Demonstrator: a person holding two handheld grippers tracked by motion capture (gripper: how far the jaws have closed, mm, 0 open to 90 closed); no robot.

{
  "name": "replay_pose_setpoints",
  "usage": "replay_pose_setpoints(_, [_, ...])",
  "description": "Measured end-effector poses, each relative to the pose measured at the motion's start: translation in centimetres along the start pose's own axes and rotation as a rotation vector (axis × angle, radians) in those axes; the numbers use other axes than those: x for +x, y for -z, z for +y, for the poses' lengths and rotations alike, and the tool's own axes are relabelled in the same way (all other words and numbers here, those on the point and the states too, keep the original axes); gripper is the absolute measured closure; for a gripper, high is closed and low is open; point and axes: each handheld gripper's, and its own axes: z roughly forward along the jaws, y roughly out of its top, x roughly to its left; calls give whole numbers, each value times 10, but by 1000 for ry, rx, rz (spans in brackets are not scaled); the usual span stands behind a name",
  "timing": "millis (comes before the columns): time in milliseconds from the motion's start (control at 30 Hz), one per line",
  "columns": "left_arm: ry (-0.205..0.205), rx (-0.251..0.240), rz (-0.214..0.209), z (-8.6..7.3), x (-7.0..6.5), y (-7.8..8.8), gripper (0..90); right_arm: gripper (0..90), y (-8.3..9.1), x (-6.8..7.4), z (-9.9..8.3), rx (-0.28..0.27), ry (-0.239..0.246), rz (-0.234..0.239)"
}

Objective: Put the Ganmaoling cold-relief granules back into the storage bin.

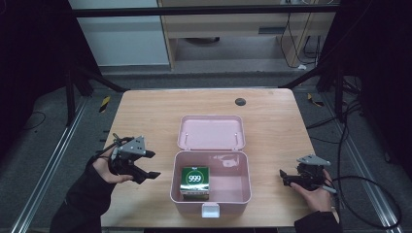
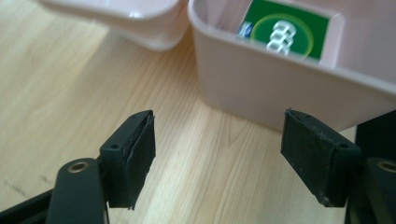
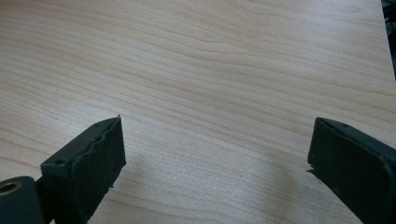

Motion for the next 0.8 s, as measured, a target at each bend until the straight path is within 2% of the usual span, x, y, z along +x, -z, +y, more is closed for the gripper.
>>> replay_pose_setpoints(300, [76,21,9,-33,0,-21,242,43,0,1,0,3,-3,-1])
replay_pose_setpoints(433, [116,35,35,-43,4,-30,234,40,-1,1,0,5,3,-1])
replay_pose_setpoints(567, [148,29,56,-49,7,-35,228,39,-1,1,0,7,3,-4])
replay_pose_setpoints(600, [175,19,67,-53,9,-38,227,38,-1,1,0,4,0,-2])
replay_pose_setpoints(667, [187,21,71,-55,10,-39,223,34,-1,1,0,3,-1,-5])
replay_pose_setpoints(700, [194,34,78,-57,11,-41,223,34,-1,1,0,3,-1,-5])
replay_pose_setpoints(733, [209,47,104,-61,11,-43,201,33,-1,0,0,2,0,-7])
replay_pose_setpoints(800, [217,49,105,-62,12,-44,202,33,-1,0,0,1,-1,-8])
